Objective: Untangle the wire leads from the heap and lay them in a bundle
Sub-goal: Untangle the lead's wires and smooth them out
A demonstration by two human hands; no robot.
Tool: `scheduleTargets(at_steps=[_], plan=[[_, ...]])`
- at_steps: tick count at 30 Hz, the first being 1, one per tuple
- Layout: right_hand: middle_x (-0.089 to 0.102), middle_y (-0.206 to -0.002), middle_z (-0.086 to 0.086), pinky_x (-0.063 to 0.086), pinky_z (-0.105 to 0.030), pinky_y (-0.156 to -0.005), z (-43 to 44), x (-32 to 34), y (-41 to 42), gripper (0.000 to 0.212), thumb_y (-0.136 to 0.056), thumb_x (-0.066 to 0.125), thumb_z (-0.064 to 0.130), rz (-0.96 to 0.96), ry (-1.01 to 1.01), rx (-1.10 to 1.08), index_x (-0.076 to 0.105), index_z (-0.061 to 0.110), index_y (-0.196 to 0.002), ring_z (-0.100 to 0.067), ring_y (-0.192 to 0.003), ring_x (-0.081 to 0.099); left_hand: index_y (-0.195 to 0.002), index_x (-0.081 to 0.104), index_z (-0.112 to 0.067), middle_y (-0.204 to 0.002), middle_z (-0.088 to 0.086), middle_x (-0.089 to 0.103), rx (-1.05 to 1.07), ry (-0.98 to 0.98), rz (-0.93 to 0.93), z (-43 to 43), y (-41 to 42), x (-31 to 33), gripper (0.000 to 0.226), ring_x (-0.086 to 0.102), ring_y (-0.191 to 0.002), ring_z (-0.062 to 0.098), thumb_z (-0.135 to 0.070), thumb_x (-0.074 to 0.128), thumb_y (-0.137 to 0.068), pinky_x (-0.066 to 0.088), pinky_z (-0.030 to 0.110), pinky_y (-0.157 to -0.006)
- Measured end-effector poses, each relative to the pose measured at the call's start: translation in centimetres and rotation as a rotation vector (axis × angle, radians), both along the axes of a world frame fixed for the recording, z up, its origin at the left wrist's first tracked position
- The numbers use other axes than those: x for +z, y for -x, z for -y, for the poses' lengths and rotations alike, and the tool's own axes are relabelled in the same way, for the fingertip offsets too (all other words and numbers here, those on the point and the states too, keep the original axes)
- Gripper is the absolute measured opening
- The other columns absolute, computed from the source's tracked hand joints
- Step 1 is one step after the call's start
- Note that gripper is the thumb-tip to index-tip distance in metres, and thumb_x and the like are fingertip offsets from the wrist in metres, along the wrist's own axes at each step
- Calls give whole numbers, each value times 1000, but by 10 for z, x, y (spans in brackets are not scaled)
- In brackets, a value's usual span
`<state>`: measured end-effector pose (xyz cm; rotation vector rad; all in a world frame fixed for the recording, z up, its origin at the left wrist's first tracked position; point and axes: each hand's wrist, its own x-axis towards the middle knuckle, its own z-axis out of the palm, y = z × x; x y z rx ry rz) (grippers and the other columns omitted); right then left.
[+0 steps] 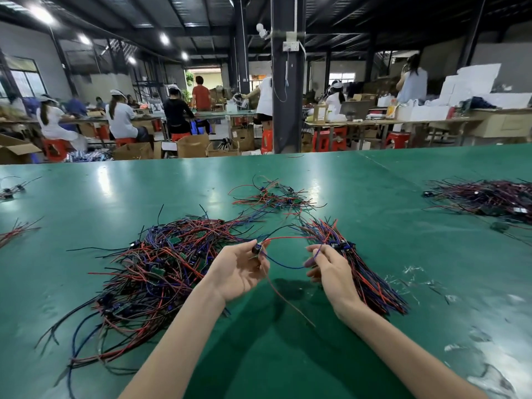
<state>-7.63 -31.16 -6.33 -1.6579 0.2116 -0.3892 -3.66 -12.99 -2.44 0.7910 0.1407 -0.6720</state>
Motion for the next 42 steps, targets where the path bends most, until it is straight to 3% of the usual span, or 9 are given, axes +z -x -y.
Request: scheduleTargets(at_steps=[7, 12, 15, 18, 20, 25, 29, 32, 42], plan=[[65, -80, -13, 51, -27, -61, -3, 13, 5, 28, -98, 32, 11, 73, -515, 256, 58, 8, -107, -23, -64, 61, -109, 61, 12, -82, 12, 51, -87, 275, -141, -4, -6, -7, 34, 42, -75, 14, -5, 41, -87, 50, 23, -55], [72, -95, -18, 54, -33, -80, 4, 15, 11, 38, -79, 43, 20, -123, -638, 641, 75, 1, -88, -25, -85, 69, -95, 71, 0, -79, 6, 54, -65, 168, -57, -4, -5, -8, 26, 42, -69, 13, -9, 51, -81, 39, 21, -69], [70, -104, -17, 53, -36, -86, 1, 13, 11, 29, -79, 57, 6, -202, -602, 832, 71, -1, -103, -25, -92, 68, -87, 73, -8, -77, 3, 57, -45, 49, -5, -1, -3, -7, 18, 46, -67, 13, -14, 60, -76, 38, 24, -71], [69, -94, -17, 55, -35, -79, -3, 8, 9, 41, -69, 60, -15, -201, -558, 778, 55, 1, -107, -29, -83, 69, -81, 74, -4, -70, 4, 60, -37, 35, -13, 1, -1, -3, 15, 48, -54, 12, -13, 64, -74, 43, 20, -52], [69, -90, -16, 52, -38, -81, -2, 7, 7, 37, -69, 57, -9, -200, -547, 698, 52, 4, -103, -30, -80, 68, -81, 73, -2, -65, 4, 58, -30, 11, 3, 2, 0, -3, 15, 46, -49, 11, -10, 64, -74, 41, 18, -43], [68, -87, -21, 58, -40, -73, -5, 14, 8, 25, -81, 59, 23, -298, -556, 646, 62, 1, -94, -30, -76, 67, -90, 64, -10, -68, -2, 55, -105, -318, 240, 11, -1, -14, 21, 47, -49, 4, -11, 69, -69, 40, 14, -52], [66, -73, -21, 58, -34, -58, -10, 11, 13, 20, -76, 65, 4, -279, -500, 581, 55, -1, -93, -24, -57, 65, -88, 66, -10, -75, 2, 60, -104, -372, 329, 16, -1, -20, 27, 45, -62, 9, -17, 74, -63, 41, 14, -58], [64, -69, -23, 59, -35, -56, -11, 11, 15, 14, -83, 57, -11, -282, -525, 556, 52, -2, -94, -25, -53, 64, -78, 74, -11, -75, 3, 67, -67, -348, 297, 16, -4, -23, 10, 49, -64, 10, -20, 68, -78, 46, 12, -52], [63, -72, -21, 59, -37, -61, -17, 14, 20, 12, -93, 47, -5, -337, -505, 634, 58, -10, -97, -25, -59, 65, -79, 70, -5, -65, 3, 66, 58, -510, 482, 21, 1, -30, 9, 58, -53, 9, -8, 65, -85, 48, 17, -53]])
